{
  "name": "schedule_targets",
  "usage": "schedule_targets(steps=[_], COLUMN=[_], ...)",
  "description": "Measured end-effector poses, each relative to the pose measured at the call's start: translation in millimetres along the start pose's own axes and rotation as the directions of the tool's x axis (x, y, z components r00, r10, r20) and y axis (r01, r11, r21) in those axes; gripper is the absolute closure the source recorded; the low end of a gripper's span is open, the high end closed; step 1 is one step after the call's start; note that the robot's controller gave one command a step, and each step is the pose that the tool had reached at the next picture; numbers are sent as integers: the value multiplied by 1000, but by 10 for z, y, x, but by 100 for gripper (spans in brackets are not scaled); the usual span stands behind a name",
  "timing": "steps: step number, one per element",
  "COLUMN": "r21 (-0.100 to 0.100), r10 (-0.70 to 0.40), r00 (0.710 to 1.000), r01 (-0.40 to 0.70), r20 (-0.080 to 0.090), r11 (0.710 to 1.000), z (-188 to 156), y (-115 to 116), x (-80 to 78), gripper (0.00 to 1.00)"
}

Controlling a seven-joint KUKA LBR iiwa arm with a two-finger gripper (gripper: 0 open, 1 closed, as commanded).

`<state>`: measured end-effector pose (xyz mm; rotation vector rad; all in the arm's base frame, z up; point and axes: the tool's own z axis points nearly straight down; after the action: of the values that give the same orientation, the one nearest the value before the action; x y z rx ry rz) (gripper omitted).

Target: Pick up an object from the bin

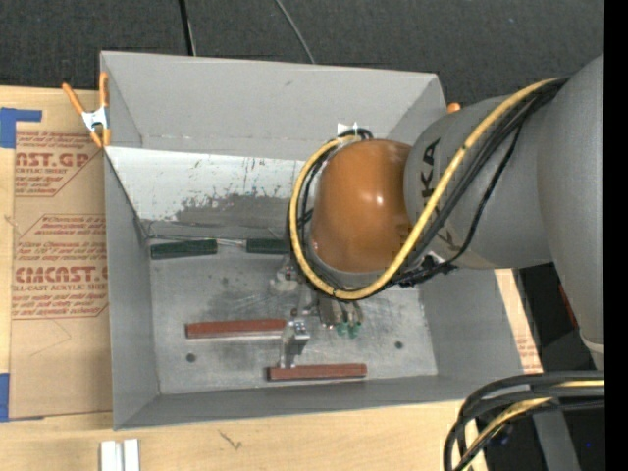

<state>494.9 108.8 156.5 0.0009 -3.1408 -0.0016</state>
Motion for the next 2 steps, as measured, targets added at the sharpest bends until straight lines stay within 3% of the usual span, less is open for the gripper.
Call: schedule_targets(steps=[1,2], r21=[0,-4], r10=[1,131], r00=[1000,991], r01=[-1,-131], r20=[0,9], r11=[1000,991], z=[0,804], y=[-1,-64], x=[0,-592], gripper=[0,100])
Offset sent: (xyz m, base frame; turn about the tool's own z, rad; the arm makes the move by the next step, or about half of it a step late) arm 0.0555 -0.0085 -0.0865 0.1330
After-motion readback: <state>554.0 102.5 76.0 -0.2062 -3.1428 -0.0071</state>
